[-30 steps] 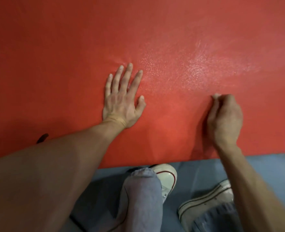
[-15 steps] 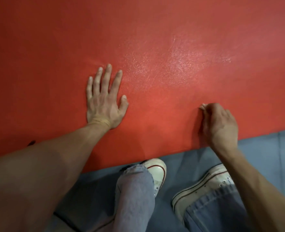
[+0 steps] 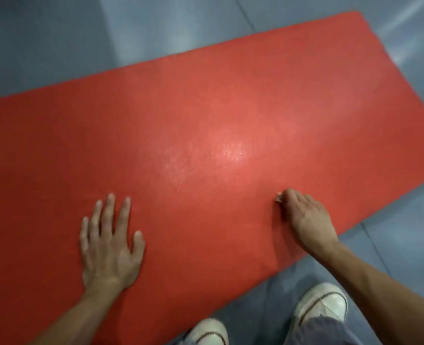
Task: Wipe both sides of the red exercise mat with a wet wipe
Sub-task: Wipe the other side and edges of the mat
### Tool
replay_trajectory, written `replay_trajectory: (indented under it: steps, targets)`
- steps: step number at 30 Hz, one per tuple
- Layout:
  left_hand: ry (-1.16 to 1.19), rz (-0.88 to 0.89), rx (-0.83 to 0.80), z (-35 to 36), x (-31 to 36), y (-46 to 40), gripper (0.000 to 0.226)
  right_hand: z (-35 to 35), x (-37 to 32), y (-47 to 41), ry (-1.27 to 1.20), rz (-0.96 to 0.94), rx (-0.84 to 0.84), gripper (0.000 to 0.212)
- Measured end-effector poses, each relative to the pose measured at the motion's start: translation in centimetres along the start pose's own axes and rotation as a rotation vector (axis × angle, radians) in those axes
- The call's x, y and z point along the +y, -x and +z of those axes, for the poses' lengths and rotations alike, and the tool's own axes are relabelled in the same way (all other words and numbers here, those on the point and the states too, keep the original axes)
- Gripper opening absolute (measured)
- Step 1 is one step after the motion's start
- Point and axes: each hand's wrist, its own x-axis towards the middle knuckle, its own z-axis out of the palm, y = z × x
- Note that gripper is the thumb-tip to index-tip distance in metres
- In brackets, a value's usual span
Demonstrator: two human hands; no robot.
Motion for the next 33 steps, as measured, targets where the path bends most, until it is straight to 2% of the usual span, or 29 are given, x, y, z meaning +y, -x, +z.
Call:
replay_trajectory:
  steps: [2, 4, 6, 8, 10, 11, 13, 15, 17, 18, 21, 24, 27, 31, 33]
  targets:
    - [-0.003, -0.001, 0.013, 0.2, -0.2, -0.3, 0.076, 0.0, 1.9, -0.6, -0.084, 0.175, 0.025, 0.023]
    - [0.01, -0.001, 0.009, 0.2, -0.1, -0.5, 0.076, 0.1, 1.4, -0.5, -0.113, 0.191, 0.041, 0.02]
    - [0.012, 0.004, 0.018, 0.3, -0.1, -0.7, 0.077, 0.3, -0.3, -0.2, -0.126, 0.064, 0.031, 0.021]
    - [0.008, 0.001, 0.039, 0.4, 0.1, -0.7, 0.077, 0.1, -1.6, -0.1, -0.122, -0.142, -0.027, 0.022]
    - [0.0, 0.016, 0.077, 0.6, 0.1, -0.8, 0.077, -0.4, -0.5, -0.6, -0.049, -0.356, -0.077, 0.017]
    - [-0.012, 0.023, 0.098, 0.6, 0.0, -0.7, 0.076, -0.7, 0.7, -1.2, -0.034, -0.401, -0.083, 0.016]
    - [-0.044, 0.019, 0.143, 0.8, 0.2, -0.5, 0.076, -1.0, 4.3, -2.4, -0.068, -0.314, -0.061, 0.019]
    - [-0.066, 0.014, 0.17, 1.0, 0.5, -0.7, 0.077, -0.9, 8.5, -3.2, -0.09, -0.062, 0.019, 0.025]
    - [-0.069, 0.011, 0.183, 1.1, 0.2, -1.0, 0.078, -0.8, 11.0, -3.2, -0.129, 0.222, 0.028, 0.032]
    - [-0.075, 0.02, 0.198, 1.1, 0.1, -1.0, 0.076, -0.5, 11.3, -2.9, -0.172, 0.293, 0.015, 0.033]
    - [-0.024, 0.029, 0.195, 2.4, -0.8, -0.9, 0.074, 0.3, 10.0, -2.3, -0.26, 0.225, -0.002, 0.025]
    - [-0.024, -0.021, 0.103, 4.3, -2.0, -2.1, 0.077, 0.6, 9.1, -2.6, -0.257, 0.108, 0.013, 0.024]
    - [0.019, 0.051, 0.012, 2.5, 3.6, -8.1, 0.072, 1.0, 9.8, -2.7, -0.247, 0.048, 0.066, 0.03]
    - [0.027, 0.422, -0.063, 1.5, 18.6, -13.9, 0.061, 1.4, 11.9, -2.8, -0.199, -0.012, 0.069, 0.024]
    - [0.033, 0.489, -0.091, 3.3, 23.3, -16.7, 0.059, 1.3, 13.9, -3.4, -0.149, 0.002, 0.1, 0.027]
